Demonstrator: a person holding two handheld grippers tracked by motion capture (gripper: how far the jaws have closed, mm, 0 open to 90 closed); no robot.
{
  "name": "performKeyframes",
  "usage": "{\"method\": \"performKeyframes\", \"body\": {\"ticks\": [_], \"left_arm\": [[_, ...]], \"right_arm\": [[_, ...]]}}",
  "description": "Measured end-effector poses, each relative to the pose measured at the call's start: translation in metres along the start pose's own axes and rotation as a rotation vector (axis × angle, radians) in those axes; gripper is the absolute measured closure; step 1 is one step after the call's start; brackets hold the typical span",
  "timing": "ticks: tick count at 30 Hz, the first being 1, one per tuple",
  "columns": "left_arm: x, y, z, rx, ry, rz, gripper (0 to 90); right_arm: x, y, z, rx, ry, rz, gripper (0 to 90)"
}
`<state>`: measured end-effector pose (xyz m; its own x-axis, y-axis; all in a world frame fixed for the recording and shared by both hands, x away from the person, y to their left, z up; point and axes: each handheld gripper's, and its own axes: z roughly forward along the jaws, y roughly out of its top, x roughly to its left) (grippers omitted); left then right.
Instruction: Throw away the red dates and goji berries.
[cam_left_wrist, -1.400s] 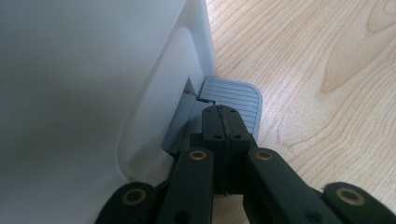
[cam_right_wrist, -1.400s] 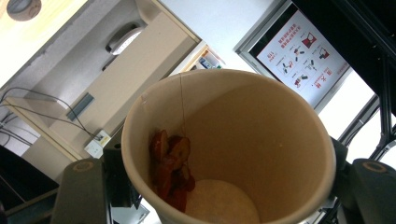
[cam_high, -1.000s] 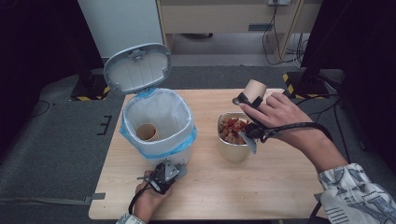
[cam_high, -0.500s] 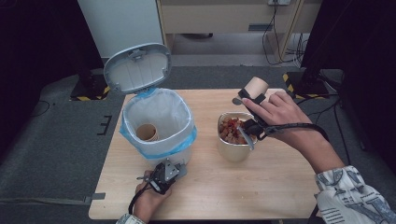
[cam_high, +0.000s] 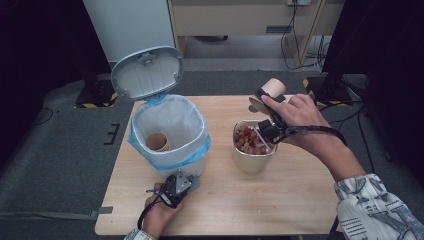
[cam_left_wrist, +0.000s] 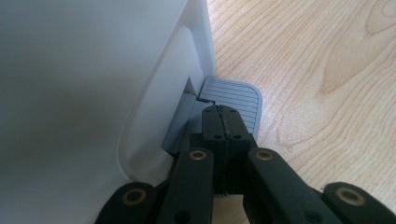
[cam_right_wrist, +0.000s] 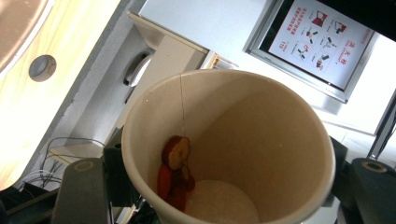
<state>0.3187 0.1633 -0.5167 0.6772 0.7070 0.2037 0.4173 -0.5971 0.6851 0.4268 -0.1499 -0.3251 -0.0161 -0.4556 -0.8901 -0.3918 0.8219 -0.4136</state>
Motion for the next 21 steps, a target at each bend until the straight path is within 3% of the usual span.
{"method": "performKeyframes", "body": {"ticks": [1,5,6,8,9,10,11,14,15,18,21], "left_arm": [[0.0,0.0,0.0,0.0,0.0,-0.001,89.8],[0.0,0.0,0.0,-0.001,-0.002,-0.004,89.8],[0.0,0.0,0.0,0.0,-0.001,-0.003,89.8],[0.0,0.0,0.0,0.003,0.0,0.002,89.8],[0.0,0.0,0.0,0.003,0.0,0.002,89.8],[0.0,0.001,0.0,0.004,0.001,0.004,89.8],[0.0,0.001,0.0,0.004,0.001,0.004,89.8],[-0.001,0.001,0.0,0.005,0.003,0.004,89.8],[-0.001,0.001,0.0,0.005,0.003,0.004,89.8],[0.0,0.001,0.0,0.005,0.003,0.004,89.7],[0.0,0.001,0.0,0.004,0.001,0.003,89.8]], "right_arm": [[-0.001,-0.001,0.002,-0.011,0.0,0.033,30.9],[-0.001,-0.002,0.006,-0.015,0.003,0.075,30.9],[-0.001,-0.002,0.009,-0.027,0.008,0.113,30.8],[-0.002,-0.003,0.01,-0.025,0.012,0.124,30.8],[-0.002,-0.003,0.011,-0.025,0.017,0.149,30.8],[-0.004,-0.005,0.013,-0.036,0.018,0.203,30.7],[-0.004,-0.005,0.013,-0.036,0.018,0.203,30.7],[-0.006,-0.009,0.015,-0.062,0.022,0.327,30.6],[-0.006,-0.009,0.015,-0.062,0.022,0.327,30.6],[-0.008,-0.01,0.017,-0.084,0.027,0.413,30.5],[-0.009,-0.011,0.018,-0.092,0.031,0.449,30.4]]}}
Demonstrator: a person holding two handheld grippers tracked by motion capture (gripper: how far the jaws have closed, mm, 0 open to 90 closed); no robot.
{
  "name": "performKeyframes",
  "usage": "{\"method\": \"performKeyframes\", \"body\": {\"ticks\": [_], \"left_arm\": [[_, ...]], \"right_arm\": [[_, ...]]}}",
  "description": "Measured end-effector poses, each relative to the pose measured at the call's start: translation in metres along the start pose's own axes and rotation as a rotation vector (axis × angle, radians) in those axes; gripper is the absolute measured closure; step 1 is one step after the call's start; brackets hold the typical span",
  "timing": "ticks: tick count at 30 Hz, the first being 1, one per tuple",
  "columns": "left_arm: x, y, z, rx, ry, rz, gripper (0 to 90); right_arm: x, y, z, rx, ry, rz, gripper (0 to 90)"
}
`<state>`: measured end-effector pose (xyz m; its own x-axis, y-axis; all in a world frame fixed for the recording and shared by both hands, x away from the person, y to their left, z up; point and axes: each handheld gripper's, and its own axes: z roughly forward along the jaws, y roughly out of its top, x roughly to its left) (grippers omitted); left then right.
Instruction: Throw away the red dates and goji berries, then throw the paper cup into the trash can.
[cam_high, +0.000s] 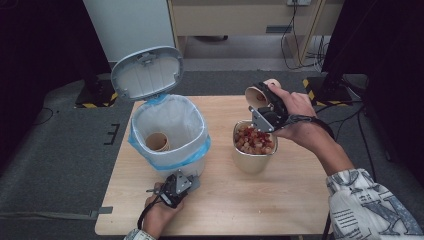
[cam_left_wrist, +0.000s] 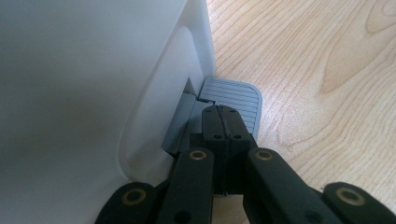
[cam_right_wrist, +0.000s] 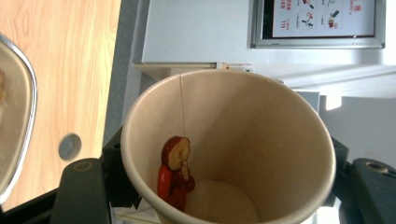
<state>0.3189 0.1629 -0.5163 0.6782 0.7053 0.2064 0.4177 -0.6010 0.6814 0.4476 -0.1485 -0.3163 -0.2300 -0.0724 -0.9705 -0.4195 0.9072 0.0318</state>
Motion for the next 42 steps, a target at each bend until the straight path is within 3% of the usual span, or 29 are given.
{"method": "performKeyframes", "body": {"ticks": [5,12,13,19,30,42], "left_arm": [[0.0,0.0,0.0,0.0,0.001,0.001,89.8],[0.0,0.0,0.0,0.0,0.0,0.001,89.8],[0.0,0.0,0.0,0.001,-0.001,0.001,89.8],[0.0,0.0,0.0,0.001,-0.001,0.001,89.8],[0.0,0.0,0.0,0.001,-0.003,0.001,89.8],[0.0,0.0,0.0,-0.001,0.0,0.001,89.8]], "right_arm": [[0.0,0.004,0.004,-0.033,0.018,0.09,30.1],[-0.001,0.009,0.009,-0.059,0.035,0.149,29.8],[-0.001,0.011,0.009,-0.071,0.04,0.185,29.8],[-0.005,0.014,0.011,-0.1,0.047,0.253,29.8],[-0.007,0.018,0.013,-0.125,0.051,0.307,29.6],[-0.016,0.025,0.011,-0.196,0.098,0.456,29.3]]}}
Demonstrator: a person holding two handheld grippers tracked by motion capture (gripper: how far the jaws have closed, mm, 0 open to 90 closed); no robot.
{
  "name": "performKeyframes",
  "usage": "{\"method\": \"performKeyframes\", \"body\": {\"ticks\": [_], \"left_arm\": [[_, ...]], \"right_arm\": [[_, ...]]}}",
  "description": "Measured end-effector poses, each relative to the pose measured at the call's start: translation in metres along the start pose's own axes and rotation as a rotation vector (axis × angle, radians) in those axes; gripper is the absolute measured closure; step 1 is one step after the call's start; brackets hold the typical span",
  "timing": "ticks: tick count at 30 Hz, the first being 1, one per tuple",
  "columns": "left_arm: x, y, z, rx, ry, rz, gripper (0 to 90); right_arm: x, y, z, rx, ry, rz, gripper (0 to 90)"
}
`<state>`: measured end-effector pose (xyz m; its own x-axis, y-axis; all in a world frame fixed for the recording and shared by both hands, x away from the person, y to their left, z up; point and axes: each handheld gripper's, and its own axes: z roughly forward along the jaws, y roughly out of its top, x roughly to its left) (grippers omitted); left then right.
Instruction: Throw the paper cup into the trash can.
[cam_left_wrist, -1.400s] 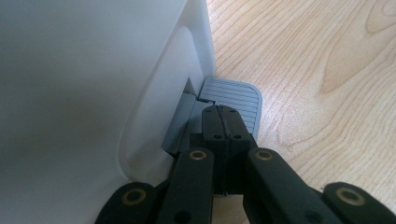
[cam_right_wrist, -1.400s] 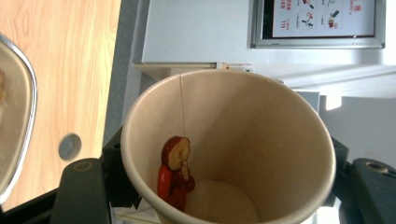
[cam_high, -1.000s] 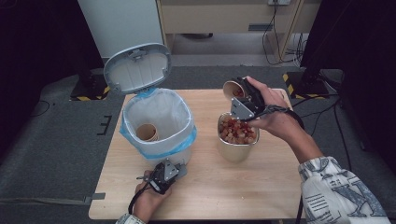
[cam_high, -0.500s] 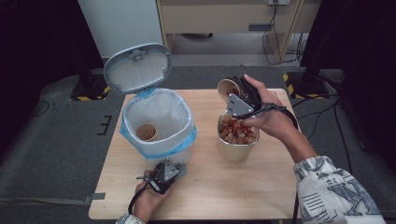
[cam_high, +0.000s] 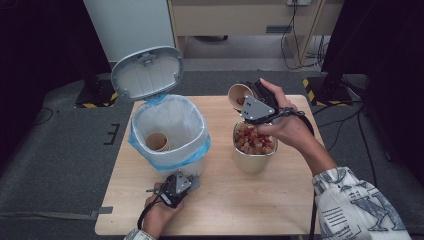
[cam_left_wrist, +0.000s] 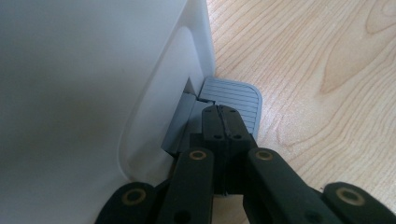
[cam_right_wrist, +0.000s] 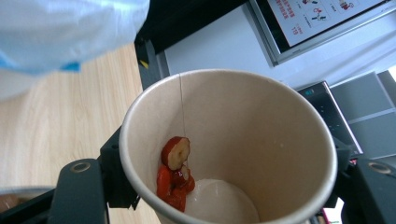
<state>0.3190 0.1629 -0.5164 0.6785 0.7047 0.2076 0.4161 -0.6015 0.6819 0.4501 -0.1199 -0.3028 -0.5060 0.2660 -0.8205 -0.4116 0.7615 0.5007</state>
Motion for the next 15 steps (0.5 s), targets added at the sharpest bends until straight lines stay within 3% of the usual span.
{"method": "performKeyframes", "body": {"ticks": [2,5,8,9,10,15], "left_arm": [[0.0,0.0,0.0,0.0,-0.001,0.0,89.8],[0.0,0.0,0.0,0.001,-0.002,0.001,89.8],[0.0,0.0,0.0,0.001,-0.003,0.0,89.8],[0.0,0.0,0.0,0.001,-0.003,-0.001,89.7],[0.0,0.0,0.0,0.001,-0.001,0.0,89.7],[0.0,0.0,0.0,0.001,-0.001,-0.001,89.8]], "right_arm": [[-0.003,0.005,0.001,-0.027,0.017,0.06,29.3],[-0.005,0.008,0.001,-0.042,0.027,0.09,29.3],[-0.007,0.013,0.002,-0.07,0.054,0.152,29.3],[-0.008,0.017,0.002,-0.091,0.072,0.196,29.3],[-0.008,0.017,0.002,-0.091,0.072,0.196,29.3],[-0.011,0.031,0.006,-0.15,0.127,0.3,29.1]]}}
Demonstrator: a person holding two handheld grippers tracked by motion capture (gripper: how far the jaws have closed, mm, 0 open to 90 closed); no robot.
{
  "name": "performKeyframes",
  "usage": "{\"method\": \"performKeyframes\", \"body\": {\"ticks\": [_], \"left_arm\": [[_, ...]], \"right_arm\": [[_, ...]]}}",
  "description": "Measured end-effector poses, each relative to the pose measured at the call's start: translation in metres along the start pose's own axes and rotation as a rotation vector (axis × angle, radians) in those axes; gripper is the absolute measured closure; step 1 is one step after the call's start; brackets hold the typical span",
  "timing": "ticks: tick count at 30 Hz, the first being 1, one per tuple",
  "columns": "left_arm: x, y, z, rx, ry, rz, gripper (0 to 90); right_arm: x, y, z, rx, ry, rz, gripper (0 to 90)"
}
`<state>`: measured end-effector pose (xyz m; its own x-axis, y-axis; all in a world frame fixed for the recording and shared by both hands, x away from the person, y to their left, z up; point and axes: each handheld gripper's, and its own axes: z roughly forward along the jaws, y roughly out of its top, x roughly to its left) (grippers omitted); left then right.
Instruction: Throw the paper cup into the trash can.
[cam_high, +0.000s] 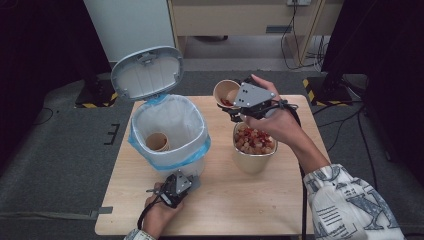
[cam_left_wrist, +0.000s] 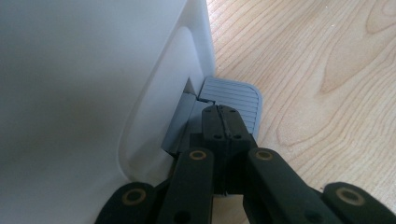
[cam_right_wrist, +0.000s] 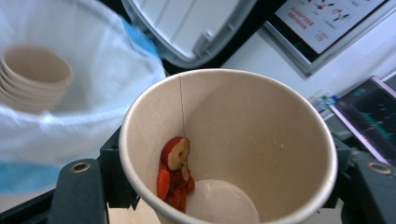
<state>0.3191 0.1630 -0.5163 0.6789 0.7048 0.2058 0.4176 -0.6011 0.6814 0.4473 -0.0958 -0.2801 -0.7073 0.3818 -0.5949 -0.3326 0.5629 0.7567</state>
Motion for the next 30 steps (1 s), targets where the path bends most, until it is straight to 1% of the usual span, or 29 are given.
{"method": "performKeyframes", "body": {"ticks": [1,2,4,5,6,7,8,9,12,13,14,15,16,18,19,20,21,22,23,24,25,27,28,30], "left_arm": [[0.0,0.0,0.0,0.0,0.0,0.0,89.8],[0.0,0.0,0.0,0.001,0.001,0.0,89.8],[0.0,0.0,0.0,0.001,0.0,-0.001,89.8],[0.0,0.0,0.0,0.001,0.0,-0.001,89.7],[0.0,0.0,0.0,0.001,0.001,-0.002,89.8],[0.0,0.0,0.0,0.001,0.001,-0.002,89.8],[0.0,0.0,0.0,0.001,0.0,-0.003,89.8],[0.0,0.0,0.0,0.001,0.0,-0.003,89.8],[0.0,0.0,0.0,0.0,0.0,-0.003,89.8],[0.0,0.0,0.0,0.0,-0.001,-0.003,89.8],[0.0,0.0,0.0,0.0,-0.002,-0.003,89.8],[0.0,0.0,0.0,0.0,-0.002,-0.003,89.8],[0.0,0.0,0.0,0.0,-0.002,-0.003,89.8],[0.0,0.0,0.0,0.001,-0.001,-0.004,89.7],[0.0,0.0,0.0,0.001,-0.001,-0.004,89.8],[0.0,0.0,0.0,0.0,-0.001,-0.004,89.8],[0.0,0.0,0.0,0.0,-0.001,-0.004,89.8],[0.0,0.0,0.0,0.0,-0.001,-0.005,89.8],[0.0,0.0,0.0,0.0,-0.001,-0.005,89.8],[0.0,0.0,0.0,-0.001,-0.001,-0.005,89.8],[0.0,0.0,0.0,-0.001,-0.001,-0.005,89.8],[0.0,0.0,0.0,-0.001,-0.002,-0.006,89.8],[0.0,0.0,0.0,0.0,-0.002,-0.005,89.8],[0.0,0.0,0.0,-0.001,-0.003,-0.005,89.8]], "right_arm": [[0.001,0.002,0.002,-0.005,0.015,0.022,29.0],[0.001,0.002,0.002,-0.005,0.015,0.022,29.0],[0.003,0.01,0.008,-0.018,0.053,0.065,28.8],[0.003,0.01,0.008,-0.018,0.053,0.065,28.8],[0.005,0.015,0.013,-0.027,0.076,0.096,28.7],[0.006,0.017,0.016,-0.03,0.087,0.113,28.6],[0.007,0.019,0.018,-0.036,0.096,0.13,28.6],[0.007,0.019,0.018,-0.036,0.096,0.13,28.6],[0.009,0.025,0.026,-0.058,0.124,0.184,28.4],[0.009,0.025,0.026,-0.058,0.124,0.184,28.4],[0.008,0.028,0.029,-0.063,0.133,0.202,28.4],[0.008,0.028,0.029,-0.063,0.133,0.202,28.4],[0.008,0.03,0.031,-0.076,0.145,0.23,28.3],[0.008,0.032,0.034,-0.084,0.152,0.254,28.1],[0.008,0.032,0.034,-0.084,0.152,0.254,28.1],[0.008,0.033,0.037,-0.092,0.161,0.286,28.1],[0.008,0.033,0.037,-0.092,0.161,0.286,28.1],[0.008,0.033,0.039,-0.103,0.165,0.312,28.1],[0.008,0.033,0.039,-0.103,0.165,0.312,28.1],[0.008,0.033,0.041,-0.103,0.168,0.33,28.0],[0.008,0.033,0.041,-0.103,0.168,0.33,28.0],[0.008,0.033,0.043,-0.107,0.176,0.346,28.0],[0.009,0.033,0.045,-0.11,0.183,0.364,27.8],[0.009,0.033,0.046,-0.11,0.186,0.368,27.7]]}}
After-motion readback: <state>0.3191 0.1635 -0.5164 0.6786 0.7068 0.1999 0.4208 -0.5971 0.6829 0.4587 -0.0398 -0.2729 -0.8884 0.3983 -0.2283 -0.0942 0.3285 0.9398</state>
